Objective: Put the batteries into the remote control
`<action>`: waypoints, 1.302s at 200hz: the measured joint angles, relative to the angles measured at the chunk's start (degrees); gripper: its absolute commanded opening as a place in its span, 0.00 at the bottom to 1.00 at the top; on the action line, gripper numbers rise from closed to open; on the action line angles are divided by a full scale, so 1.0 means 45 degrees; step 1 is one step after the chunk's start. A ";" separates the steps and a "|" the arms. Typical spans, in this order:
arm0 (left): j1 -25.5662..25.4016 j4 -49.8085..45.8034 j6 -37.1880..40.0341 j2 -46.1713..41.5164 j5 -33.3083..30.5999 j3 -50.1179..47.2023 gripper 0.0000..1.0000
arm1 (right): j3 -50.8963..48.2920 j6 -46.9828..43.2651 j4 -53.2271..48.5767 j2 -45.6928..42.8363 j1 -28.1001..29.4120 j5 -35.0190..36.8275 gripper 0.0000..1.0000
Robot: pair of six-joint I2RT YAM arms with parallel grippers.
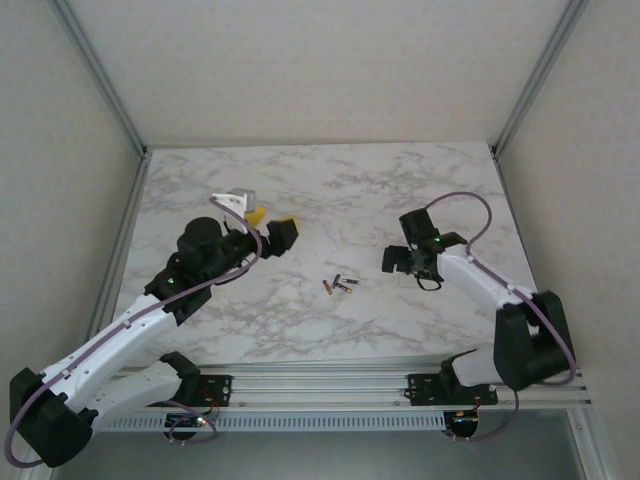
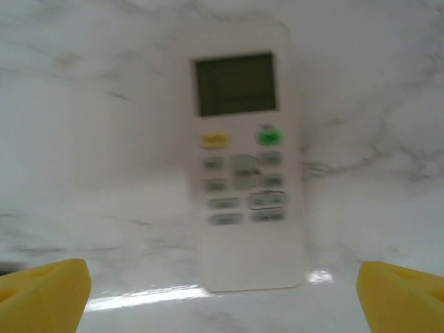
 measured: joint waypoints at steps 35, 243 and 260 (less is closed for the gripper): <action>-0.0044 -0.0899 0.0034 0.0301 0.0049 -0.0126 0.99 | 0.0204 0.0034 0.0107 0.1875 -0.0029 0.0335 0.99; -0.1812 -0.1219 -0.5275 0.6790 0.2934 0.5100 0.63 | -0.1530 -0.0078 0.4211 -0.5047 0.3721 -0.4396 0.44; -0.1817 -0.1370 -0.5683 0.7130 0.2880 0.5105 0.61 | -0.1535 -0.0185 0.4221 -0.4998 0.3954 -0.4401 0.43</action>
